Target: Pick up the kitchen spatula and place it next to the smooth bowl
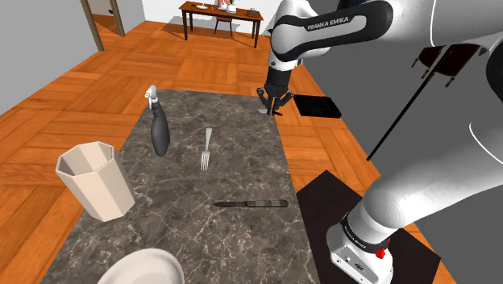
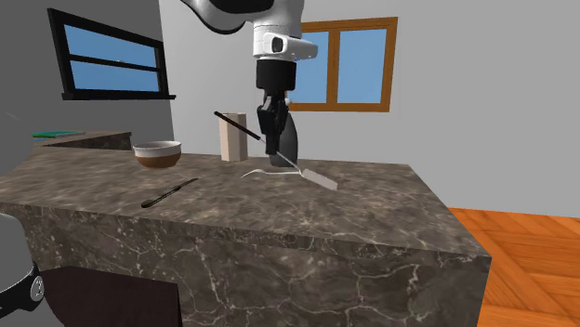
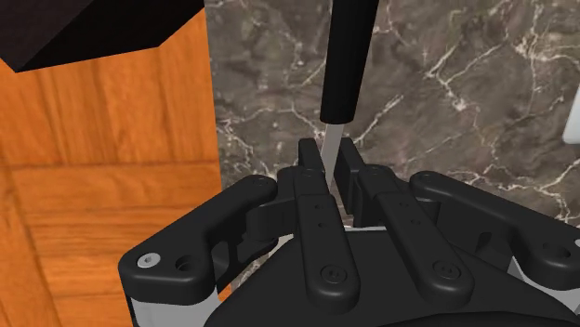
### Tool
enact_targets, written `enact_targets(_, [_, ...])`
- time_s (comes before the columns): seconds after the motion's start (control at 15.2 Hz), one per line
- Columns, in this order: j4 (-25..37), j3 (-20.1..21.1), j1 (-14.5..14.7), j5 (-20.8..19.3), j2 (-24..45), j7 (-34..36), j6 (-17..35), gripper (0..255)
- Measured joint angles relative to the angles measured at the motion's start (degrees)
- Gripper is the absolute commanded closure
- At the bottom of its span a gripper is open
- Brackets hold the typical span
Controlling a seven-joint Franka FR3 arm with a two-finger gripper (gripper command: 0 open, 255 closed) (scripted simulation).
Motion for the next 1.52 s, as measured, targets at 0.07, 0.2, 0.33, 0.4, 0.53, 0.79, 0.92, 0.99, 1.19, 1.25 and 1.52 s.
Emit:
enact_targets(0.07, [0.6, 0.0, 0.0, 0.0, -0.3, 0.1, -0.9, 255])
enact_targets(0.2, [1.5, -0.1, 0.0, 0.0, -0.6, 0.0, -2.1, 255])
enact_targets(0.33, [0.4, 0.6, 0.6, 0.4, -2.3, 1.1, -2.7, 255])
enact_targets(0.4, [-0.7, 1.3, 1.1, 0.9, -3.6, 2.1, -2.9, 255])
enact_targets(0.53, [-3.5, 2.7, 2.3, 1.9, -6.8, 4.0, -3.0, 255])
enact_targets(0.79, [-7.3, 5.5, 4.7, 4.2, -11.5, 7.9, -3.5, 255])
enact_targets(0.92, [-9.1, 6.9, 6.0, 5.5, -13.9, 9.8, -4.0, 255])
enact_targets(0.99, [-9.7, 7.7, 6.6, 6.1, -14.9, 10.9, -4.3, 255])
enact_targets(1.19, [-12.4, 10.4, 8.9, 8.5, -18.2, 14.3, -4.4, 255])
enact_targets(1.25, [-12.5, 11.2, 9.6, 9.2, -19.1, 15.5, -5.0, 255])
enact_targets(1.52, [-14.2, 15.1, 12.7, 12.5, -22.1, 20.5, -5.6, 255])
